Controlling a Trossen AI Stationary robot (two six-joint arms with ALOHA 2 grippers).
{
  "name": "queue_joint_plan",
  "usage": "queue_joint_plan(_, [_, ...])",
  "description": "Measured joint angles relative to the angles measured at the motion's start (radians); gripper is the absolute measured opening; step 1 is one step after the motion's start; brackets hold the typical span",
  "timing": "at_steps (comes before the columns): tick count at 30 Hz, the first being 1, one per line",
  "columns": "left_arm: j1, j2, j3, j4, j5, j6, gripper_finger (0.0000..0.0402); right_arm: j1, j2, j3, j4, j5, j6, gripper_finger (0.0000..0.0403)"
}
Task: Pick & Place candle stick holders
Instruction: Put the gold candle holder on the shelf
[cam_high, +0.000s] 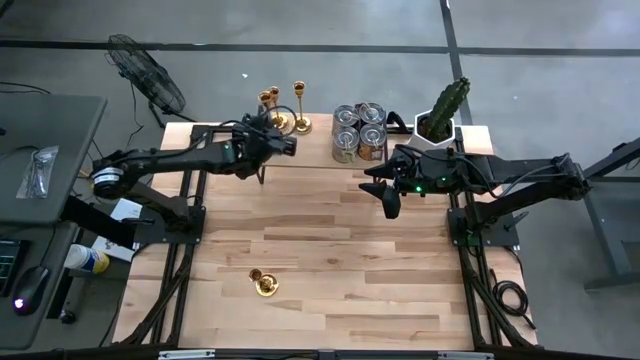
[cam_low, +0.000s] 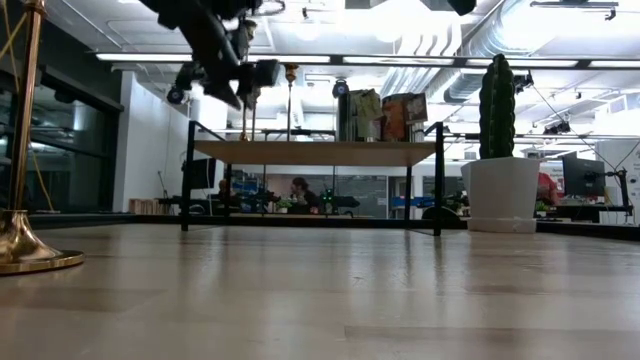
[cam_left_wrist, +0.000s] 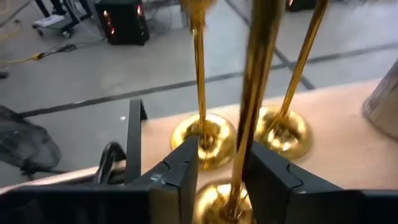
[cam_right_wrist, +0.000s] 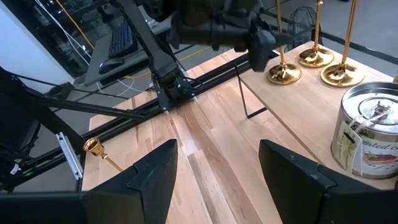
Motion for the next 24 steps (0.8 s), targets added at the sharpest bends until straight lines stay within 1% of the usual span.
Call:
queue_joint_plan(8, [0.0, -0.025, 0.002, -0.01, 0.01, 0.001, 0.0149, 0.0, 0.0, 0.0, -0.001, 0.0, 0.007, 0.0219])
queue_joint_plan(13, [0.0, -0.078, 0.004, -0.069, 0.025, 0.003, 0.0168, 0.0, 0.0, 0.0, -0.001, 0.0, 0.008, 0.0219])
queue_joint_plan(16, [0.0, -0.114, 0.003, -0.107, 0.031, 0.003, 0.0187, 0.0, 0.0, 0.0, -0.002, 0.0, 0.009, 0.0219])
queue_joint_plan(21, [0.0, -0.177, 0.003, -0.154, 0.105, 0.005, 0.0225, 0.0, 0.0, 0.0, -0.002, 0.0, 0.011, 0.0219])
queue_joint_plan(24, [0.0, -0.203, 0.004, -0.148, 0.14, 0.033, 0.0246, 0.0, 0.0, 0.0, -0.002, 0.0, 0.031, 0.0219])
